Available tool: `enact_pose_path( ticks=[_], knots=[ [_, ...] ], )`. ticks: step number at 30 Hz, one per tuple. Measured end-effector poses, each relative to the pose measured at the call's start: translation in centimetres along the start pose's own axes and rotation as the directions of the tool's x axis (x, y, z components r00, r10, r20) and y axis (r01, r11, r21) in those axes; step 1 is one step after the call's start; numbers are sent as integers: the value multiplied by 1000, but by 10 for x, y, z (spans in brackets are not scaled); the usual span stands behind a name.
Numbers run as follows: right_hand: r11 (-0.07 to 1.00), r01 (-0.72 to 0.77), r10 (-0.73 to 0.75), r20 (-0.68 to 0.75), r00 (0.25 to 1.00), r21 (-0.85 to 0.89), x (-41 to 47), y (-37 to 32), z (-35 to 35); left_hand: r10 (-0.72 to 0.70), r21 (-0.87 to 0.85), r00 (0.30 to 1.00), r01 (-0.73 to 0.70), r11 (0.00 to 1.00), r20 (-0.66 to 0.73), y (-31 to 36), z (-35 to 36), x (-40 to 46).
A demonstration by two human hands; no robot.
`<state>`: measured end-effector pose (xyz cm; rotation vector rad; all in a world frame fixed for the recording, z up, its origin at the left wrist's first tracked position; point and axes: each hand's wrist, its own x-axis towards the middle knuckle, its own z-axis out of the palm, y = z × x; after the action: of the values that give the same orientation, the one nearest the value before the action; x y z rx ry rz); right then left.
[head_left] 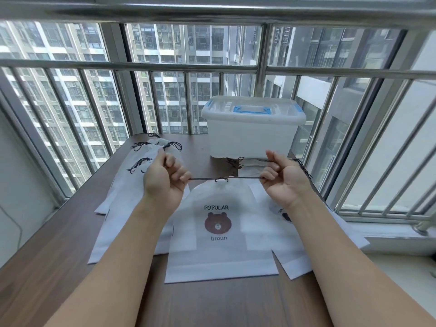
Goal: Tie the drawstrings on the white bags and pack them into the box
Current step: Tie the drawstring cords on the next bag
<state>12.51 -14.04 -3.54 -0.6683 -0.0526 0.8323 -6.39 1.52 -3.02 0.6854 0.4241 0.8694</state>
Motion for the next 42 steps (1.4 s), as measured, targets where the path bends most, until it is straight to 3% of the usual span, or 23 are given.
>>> enact_pose_path(
  ticks=[5, 8, 9, 11, 13, 15, 18, 21, 23, 26, 28, 30, 32, 34, 35, 37, 40, 42],
  knots=[
    [961, 111, -129, -58, 990, -252, 2, -11, -9, 98, 102, 984, -83, 991, -150, 14, -13, 8],
    [808, 183, -190, 46, 981, -560, -3, 0, -1, 83, 225, 993, -61, 972, -89, 4, -8, 5],
    [693, 224, -213, 103, 972, -685, -6, 4, 1, 76, 283, 995, -53, 958, -71, -1, -5, 4],
    [348, 345, -228, 278, 933, -872, -13, 12, 4, 92, 423, 995, -66, 904, -43, -10, 0, 2],
    [0, 427, -125, 424, 897, -904, -18, 23, 3, 129, 528, 992, -112, 842, 4, -17, 1, 3],
    [-213, 451, -36, 468, 883, -867, -17, 32, 1, 148, 597, 988, -137, 790, 32, -21, -2, 7],
    [-190, 490, 14, 496, 868, -851, -13, 31, -1, 151, 604, 987, -149, 783, 47, -20, -5, 8],
    [35, 437, 141, 437, 888, -899, -17, 17, -3, 167, 675, 983, -172, 718, 72, -21, -3, 4],
    [178, 344, 231, 379, 896, -922, -20, 10, -4, 100, 667, 990, -143, 731, 102, -21, -5, 3],
    [270, 308, 243, 373, 895, -913, -16, 4, -6, -33, 595, 987, -68, 801, 157, -23, 0, -1],
    [320, 283, 192, 354, 915, -904, -13, 2, -8, 13, 625, 989, -102, 774, 145, -27, 3, -4],
    [366, 258, 161, 334, 928, -894, -10, 0, -10, 240, 717, 962, -259, 647, 130, -31, 2, -4],
    [370, 259, 158, 336, 929, -892, -6, 2, -11, 520, 813, 831, -434, 389, 195, -31, -1, -6],
    [363, 273, 175, 352, 919, -891, -6, 6, -12, 636, 815, 681, -563, 138, 363, -28, -1, -7],
    [348, 282, 187, 361, 914, -894, -8, 8, -11, 609, 785, 645, -616, 57, 462, -28, -1, -7],
    [282, 327, 187, 386, 903, -902, -10, 14, -12, 409, 729, 668, -684, 8, 622, -31, 0, -8],
    [183, 465, 40, 479, 877, -866, -7, 21, -9, 62, 766, 774, -633, 109, 631, -42, -2, -12],
    [81, 522, -99, 514, 852, -849, -1, 22, -9, 33, 787, 796, -602, 132, 604, -47, -4, -12]
  ],
)
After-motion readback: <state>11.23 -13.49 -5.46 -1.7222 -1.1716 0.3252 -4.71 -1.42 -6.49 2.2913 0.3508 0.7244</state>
